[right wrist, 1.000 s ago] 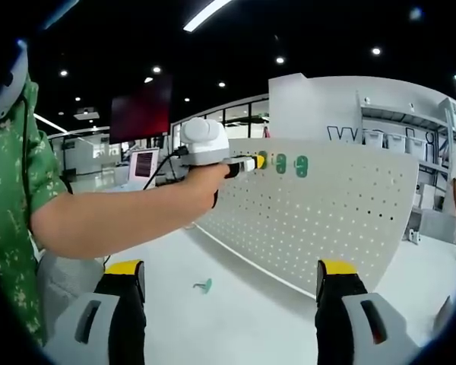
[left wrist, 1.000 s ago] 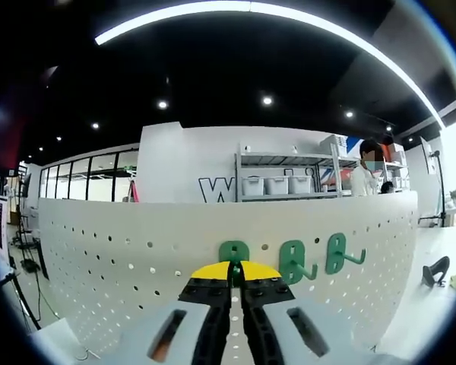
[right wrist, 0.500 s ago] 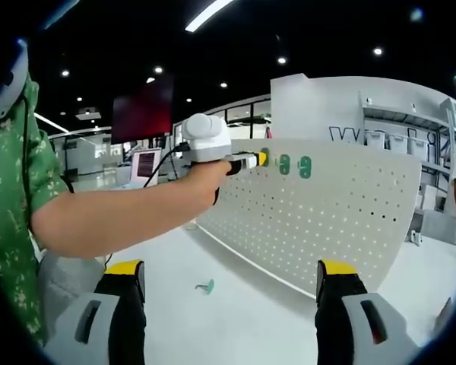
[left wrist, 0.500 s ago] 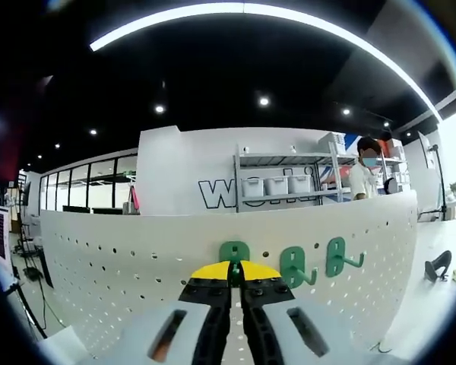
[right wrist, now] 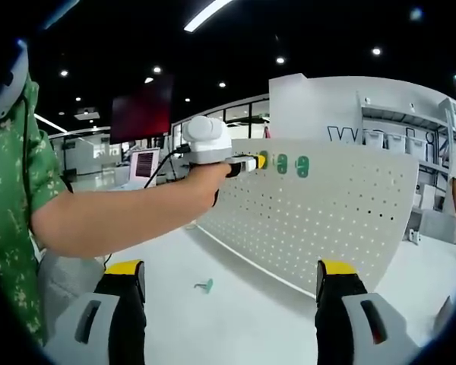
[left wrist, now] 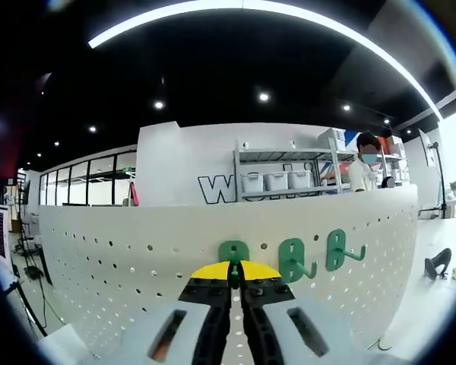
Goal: Insert the hook assembly into the mounting plate slot until the hook locks in place.
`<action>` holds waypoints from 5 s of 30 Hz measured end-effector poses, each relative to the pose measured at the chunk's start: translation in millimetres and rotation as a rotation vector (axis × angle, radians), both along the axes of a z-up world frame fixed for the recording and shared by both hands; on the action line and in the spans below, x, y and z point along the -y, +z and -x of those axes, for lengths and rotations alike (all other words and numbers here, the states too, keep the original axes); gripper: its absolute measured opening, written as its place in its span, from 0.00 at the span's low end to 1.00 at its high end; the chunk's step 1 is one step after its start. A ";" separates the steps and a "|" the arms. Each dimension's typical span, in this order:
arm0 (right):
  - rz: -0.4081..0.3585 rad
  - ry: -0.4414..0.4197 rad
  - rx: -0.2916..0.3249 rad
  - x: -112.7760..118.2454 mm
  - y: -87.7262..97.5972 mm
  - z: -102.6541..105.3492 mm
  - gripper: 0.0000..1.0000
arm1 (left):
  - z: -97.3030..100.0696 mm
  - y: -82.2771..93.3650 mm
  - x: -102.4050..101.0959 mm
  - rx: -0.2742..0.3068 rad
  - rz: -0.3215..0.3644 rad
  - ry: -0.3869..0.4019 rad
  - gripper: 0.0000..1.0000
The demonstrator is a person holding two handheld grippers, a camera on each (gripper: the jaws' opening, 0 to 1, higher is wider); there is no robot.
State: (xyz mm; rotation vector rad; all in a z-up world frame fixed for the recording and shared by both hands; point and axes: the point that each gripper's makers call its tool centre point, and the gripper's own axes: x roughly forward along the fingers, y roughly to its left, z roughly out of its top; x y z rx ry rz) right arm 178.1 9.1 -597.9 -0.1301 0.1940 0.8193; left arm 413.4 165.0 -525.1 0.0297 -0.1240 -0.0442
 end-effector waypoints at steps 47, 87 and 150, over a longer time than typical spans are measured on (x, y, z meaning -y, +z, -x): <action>0.003 -0.002 -0.002 -1.0 -1.4 -1.0 0.95 | -2.3 -4.3 -1.7 -0.019 0.002 -0.011 0.18; -0.002 0.017 0.013 -12.1 2.9 4.2 0.95 | 22.3 -39.1 7.9 -0.105 0.011 -0.106 0.41; -0.020 0.033 -0.017 -56.3 -6.3 40.7 0.95 | 160.7 -116.4 -23.2 -0.285 -0.063 -0.328 0.48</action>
